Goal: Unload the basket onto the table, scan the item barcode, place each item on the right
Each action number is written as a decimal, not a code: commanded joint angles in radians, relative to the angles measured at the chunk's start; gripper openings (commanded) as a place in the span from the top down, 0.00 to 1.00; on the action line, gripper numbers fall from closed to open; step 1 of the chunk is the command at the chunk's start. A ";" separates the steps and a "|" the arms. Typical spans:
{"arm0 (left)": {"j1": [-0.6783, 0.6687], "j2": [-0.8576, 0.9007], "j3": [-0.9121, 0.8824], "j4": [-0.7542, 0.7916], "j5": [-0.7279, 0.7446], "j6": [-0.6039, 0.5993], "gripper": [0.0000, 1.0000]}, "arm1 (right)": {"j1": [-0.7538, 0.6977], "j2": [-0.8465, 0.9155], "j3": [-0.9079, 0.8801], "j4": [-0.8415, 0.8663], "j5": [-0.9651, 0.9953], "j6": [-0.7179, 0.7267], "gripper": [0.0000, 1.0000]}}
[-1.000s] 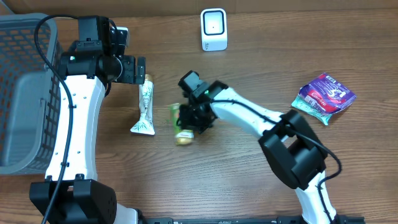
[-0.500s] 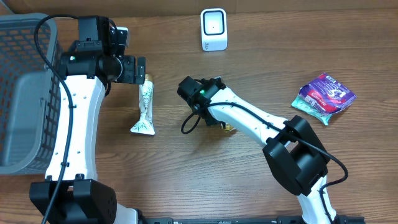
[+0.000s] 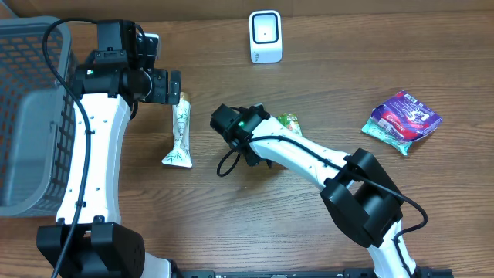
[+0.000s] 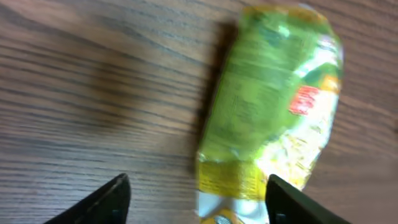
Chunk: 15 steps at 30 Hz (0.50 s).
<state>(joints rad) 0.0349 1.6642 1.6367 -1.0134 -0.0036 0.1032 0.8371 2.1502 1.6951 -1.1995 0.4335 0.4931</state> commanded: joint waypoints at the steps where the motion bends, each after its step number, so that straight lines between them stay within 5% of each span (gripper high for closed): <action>1: 0.004 -0.022 0.007 0.000 0.000 -0.018 0.00 | -0.058 -0.006 0.047 -0.026 0.063 0.060 0.28; 4: 0.004 -0.023 0.007 0.000 0.001 -0.018 0.00 | -0.121 -0.014 0.061 -0.048 0.037 0.050 0.18; 9: 0.004 -0.022 0.007 0.000 0.000 -0.018 0.00 | -0.170 -0.011 0.035 -0.009 -0.080 -0.055 0.22; 15: 0.004 -0.022 0.007 0.000 0.000 -0.018 0.00 | -0.104 -0.011 0.026 0.044 0.023 -0.060 0.16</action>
<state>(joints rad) 0.0349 1.6642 1.6367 -1.0138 -0.0036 0.1032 0.6815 2.1498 1.7256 -1.1709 0.4118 0.4522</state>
